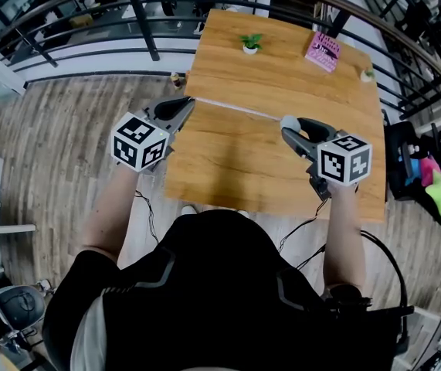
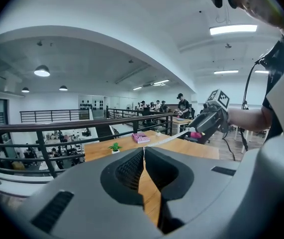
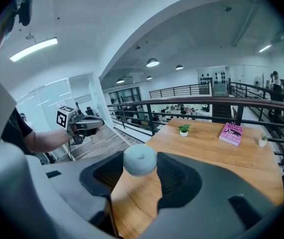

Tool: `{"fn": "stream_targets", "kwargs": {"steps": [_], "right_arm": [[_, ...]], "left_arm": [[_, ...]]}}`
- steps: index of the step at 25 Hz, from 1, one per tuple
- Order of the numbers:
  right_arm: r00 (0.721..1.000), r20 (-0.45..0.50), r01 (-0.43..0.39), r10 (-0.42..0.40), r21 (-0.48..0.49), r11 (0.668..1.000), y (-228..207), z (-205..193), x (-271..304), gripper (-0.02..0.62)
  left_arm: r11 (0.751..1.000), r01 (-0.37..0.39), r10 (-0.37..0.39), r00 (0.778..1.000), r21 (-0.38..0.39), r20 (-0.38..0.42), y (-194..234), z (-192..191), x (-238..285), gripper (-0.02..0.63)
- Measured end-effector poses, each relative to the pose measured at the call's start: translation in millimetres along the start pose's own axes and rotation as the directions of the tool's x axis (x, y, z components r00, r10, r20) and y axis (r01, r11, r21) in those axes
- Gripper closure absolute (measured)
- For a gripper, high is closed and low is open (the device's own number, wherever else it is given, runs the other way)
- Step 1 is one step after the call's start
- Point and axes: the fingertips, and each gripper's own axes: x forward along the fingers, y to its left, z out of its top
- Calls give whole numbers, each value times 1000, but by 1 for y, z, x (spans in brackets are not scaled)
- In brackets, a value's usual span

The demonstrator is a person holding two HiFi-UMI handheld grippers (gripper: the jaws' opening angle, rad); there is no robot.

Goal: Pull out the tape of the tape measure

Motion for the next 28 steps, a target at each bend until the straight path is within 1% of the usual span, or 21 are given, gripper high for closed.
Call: {"fn": "stream_targets", "kwargs": {"steps": [4,7,9,11,14,16,19,23,28], "right_arm": [[1000,5,13,-13,33,999,-11,-6,-5,380],[1000,1,28,-28,41,999,-21,-12,-9,380],[1000,11,21,-21,57,998,-24,-13,-14,380],[1000,13,19,-20,54,998,-25,-12,-16,380],[1000,14,20,-20,53,998,-26,-11,-17,380],[999,8,36,-37,48,998,-30,-13,-19,380],[998,0,55,-55,38,998,-37,-17,-22,380],[998,-6,67,-66,27,997,-43,-17,-21,380],[998,-20,58,-58,14,998,-42,-18,-15,380]], "left_arm": [[999,-21,21,1000,24,-7,7,-2,-4,569],[999,-37,37,999,11,-9,11,-3,-3,569],[999,-38,38,999,12,-15,11,-3,-3,569],[999,-38,39,999,18,-20,9,-3,-3,569],[999,-42,42,999,1,-17,11,-4,-2,569],[999,-52,52,999,-6,-15,15,-5,-3,569],[998,-60,61,998,4,-23,17,-8,-4,569],[999,-52,52,998,-1,-35,15,-13,2,569],[999,-34,34,999,-17,-29,9,-11,11,569]]}}
